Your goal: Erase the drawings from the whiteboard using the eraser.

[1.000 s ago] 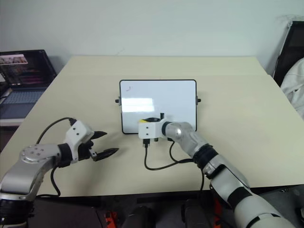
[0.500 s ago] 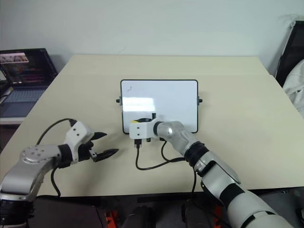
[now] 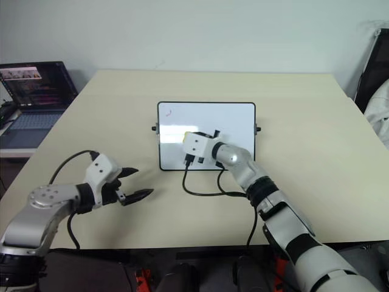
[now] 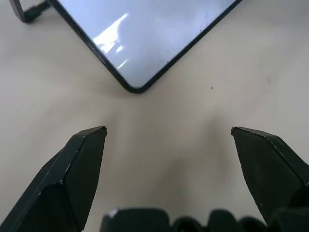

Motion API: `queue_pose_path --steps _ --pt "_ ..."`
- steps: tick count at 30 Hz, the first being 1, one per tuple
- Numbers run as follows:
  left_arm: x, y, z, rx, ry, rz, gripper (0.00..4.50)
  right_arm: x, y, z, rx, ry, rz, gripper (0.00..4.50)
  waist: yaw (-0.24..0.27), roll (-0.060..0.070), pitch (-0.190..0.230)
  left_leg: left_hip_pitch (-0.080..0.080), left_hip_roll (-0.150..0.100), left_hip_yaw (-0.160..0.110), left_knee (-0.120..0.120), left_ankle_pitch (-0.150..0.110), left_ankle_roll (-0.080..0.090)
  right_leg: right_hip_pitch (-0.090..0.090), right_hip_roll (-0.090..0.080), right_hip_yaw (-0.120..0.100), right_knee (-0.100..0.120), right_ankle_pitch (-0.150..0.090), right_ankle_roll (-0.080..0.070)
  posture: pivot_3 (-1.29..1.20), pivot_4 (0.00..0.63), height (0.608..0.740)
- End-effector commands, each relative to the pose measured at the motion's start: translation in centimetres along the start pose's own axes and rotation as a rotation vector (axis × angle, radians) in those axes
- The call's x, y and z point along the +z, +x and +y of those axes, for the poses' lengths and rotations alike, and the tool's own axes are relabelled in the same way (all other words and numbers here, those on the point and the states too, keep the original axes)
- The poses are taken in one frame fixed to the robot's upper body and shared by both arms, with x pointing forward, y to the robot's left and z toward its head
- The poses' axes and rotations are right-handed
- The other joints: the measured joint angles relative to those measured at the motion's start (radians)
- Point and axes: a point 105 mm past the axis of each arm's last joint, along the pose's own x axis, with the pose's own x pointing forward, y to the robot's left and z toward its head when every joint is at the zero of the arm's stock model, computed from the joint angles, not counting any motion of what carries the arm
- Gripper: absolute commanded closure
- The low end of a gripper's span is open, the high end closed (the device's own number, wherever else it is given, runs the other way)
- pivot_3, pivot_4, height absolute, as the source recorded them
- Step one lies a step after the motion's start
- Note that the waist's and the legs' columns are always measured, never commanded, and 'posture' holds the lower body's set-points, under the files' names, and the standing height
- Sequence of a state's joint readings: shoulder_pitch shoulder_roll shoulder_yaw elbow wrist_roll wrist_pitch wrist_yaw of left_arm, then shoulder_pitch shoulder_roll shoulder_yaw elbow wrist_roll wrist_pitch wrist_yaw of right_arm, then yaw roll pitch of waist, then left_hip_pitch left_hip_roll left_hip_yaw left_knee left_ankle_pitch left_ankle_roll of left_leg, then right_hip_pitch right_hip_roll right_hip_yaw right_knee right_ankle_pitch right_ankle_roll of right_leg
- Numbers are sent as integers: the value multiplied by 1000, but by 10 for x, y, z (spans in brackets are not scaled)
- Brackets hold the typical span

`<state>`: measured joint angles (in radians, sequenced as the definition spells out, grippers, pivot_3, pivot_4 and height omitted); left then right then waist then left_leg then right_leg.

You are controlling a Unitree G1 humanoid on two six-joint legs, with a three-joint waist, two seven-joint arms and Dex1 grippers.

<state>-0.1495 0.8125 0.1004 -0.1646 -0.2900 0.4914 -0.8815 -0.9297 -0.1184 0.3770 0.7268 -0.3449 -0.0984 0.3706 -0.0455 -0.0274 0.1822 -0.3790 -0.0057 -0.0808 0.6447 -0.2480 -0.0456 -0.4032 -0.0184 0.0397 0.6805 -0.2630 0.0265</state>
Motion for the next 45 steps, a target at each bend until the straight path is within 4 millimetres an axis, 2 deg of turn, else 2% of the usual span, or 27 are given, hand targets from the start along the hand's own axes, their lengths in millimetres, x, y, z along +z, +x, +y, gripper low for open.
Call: queue_pose_path --steps 1,5,12,18,22,24,30,34,38,45 --pt "24 5 -1 -12 48 -71 0 -14 -12 -36 -141 139 27 3192 1 0 0 -1 0 0 0 0 0 0 0 0 0 0 0 0 150 740" --pt "34 13 -4 -39 66 -96 0 -12 -10 -45 -179 198 16 3192 -7 0 0 -1 0 1 -1 0 0 -1 0 0 0 0 0 0 150 740" --pt "36 18 -4 -51 73 -99 0 -23 1 -26 -129 256 73 3192 -16 0 0 0 0 1 -2 0 0 -1 0 1 0 0 0 0 150 740" --pt "35 17 -3 -50 71 -98 0 -28 1 -20 -118 274 86 1243 -18 0 0 1 0 1 -1 0 0 0 0 1 0 -1 1 0 150 740" --pt "34 17 -4 -49 70 -99 0 -20 0 -26 -142 265 37 11 -17 0 0 1 0 1 -1 0 1 0 0 1 0 -1 2 0 150 740" --pt "34 17 -4 -48 70 -99 0 -14 -4 -30 -160 266 0 11 -15 0 0 1 0 1 -1 0 1 0 0 1 0 -1 2 0 150 740" --pt "33 16 -3 -46 69 -97 0 -26 -29 -35 -214 345 -6 11 -10 0 0 -2 -1 0 -2 0 0 -1 0 1 -1 0 1 0 150 740" --pt "33 18 -2 -50 71 -98 0 -24 -39 -36 -231 393 -32 11 -11 1 0 -2 -1 0 -2 0 0 -2 0 1 -2 0 2 0 150 740" --pt "34 19 -2 -56 75 -99 0 -26 -41 -35 -236 402 -22 11 -12 1 1 -2 0 1 -2 0 0 -2 0 1 -2 0 2 0 150 740" --pt "34 19 -1 -57 78 -101 0 -14 -35 -28 -209 421 -63 11 -13 1 1 -2 0 1 -3 0 0 -2 0 1 -2 -1 2 0 150 740"
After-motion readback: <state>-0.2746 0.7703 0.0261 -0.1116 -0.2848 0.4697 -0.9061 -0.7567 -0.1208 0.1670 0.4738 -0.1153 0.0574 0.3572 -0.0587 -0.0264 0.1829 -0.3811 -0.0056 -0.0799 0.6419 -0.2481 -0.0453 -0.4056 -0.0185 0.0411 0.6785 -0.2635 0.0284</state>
